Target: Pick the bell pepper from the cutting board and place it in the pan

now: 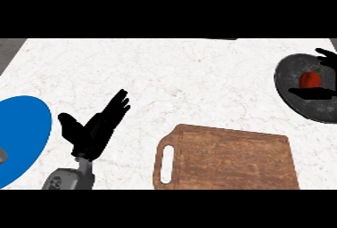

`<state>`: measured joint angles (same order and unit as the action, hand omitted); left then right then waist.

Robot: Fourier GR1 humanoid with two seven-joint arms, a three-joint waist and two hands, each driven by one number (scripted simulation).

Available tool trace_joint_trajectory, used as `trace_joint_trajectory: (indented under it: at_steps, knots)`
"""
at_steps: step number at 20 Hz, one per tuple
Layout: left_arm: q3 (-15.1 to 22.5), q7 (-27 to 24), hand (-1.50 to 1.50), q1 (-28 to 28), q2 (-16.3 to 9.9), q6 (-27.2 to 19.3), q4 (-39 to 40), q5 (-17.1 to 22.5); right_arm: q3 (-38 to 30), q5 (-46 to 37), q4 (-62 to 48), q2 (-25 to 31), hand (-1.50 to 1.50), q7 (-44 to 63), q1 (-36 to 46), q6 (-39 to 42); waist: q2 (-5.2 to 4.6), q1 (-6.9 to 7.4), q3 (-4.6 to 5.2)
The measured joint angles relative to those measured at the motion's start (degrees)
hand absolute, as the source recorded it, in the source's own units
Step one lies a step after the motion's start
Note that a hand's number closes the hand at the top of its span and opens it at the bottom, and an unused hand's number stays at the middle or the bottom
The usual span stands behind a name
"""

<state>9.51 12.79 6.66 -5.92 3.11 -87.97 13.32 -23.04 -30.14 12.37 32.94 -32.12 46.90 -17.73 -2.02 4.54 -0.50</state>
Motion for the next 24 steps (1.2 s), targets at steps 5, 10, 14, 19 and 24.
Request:
trace_joint_trajectory:
  at_steps: [5,10,14,19,24]
  knots:
    - [-0.6,0.2,0.00,-0.1,-0.3,0.2,-0.4,0.4,-6.4,7.0,-1.2,1.1,-1.50,-3.8,0.8,7.7,0.18,-0.55,0.01]
    - [-0.7,0.7,0.00,0.7,0.0,-0.3,-0.4,0.2,-9.7,10.5,-3.8,5.2,-1.50,-4.4,-0.2,18.6,0.14,-0.93,0.01]
    - [-0.6,0.7,0.00,0.2,0.3,-0.5,-0.6,0.0,-10.1,11.3,-5.0,8.6,-1.50,-6.1,-2.5,27.9,0.20,-1.06,0.00]
    - [-0.6,0.8,0.00,-0.5,0.3,-0.6,-1.2,-0.2,-10.2,11.7,-5.4,12.0,-1.50,-10.2,-6.4,37.9,0.35,-1.36,-0.03]
    - [-0.7,0.9,0.00,-0.7,0.6,-1.0,-1.1,-0.2,-10.2,11.9,-4.8,15.0,-1.50,-10.5,-9.1,42.4,0.46,-1.70,-0.06]
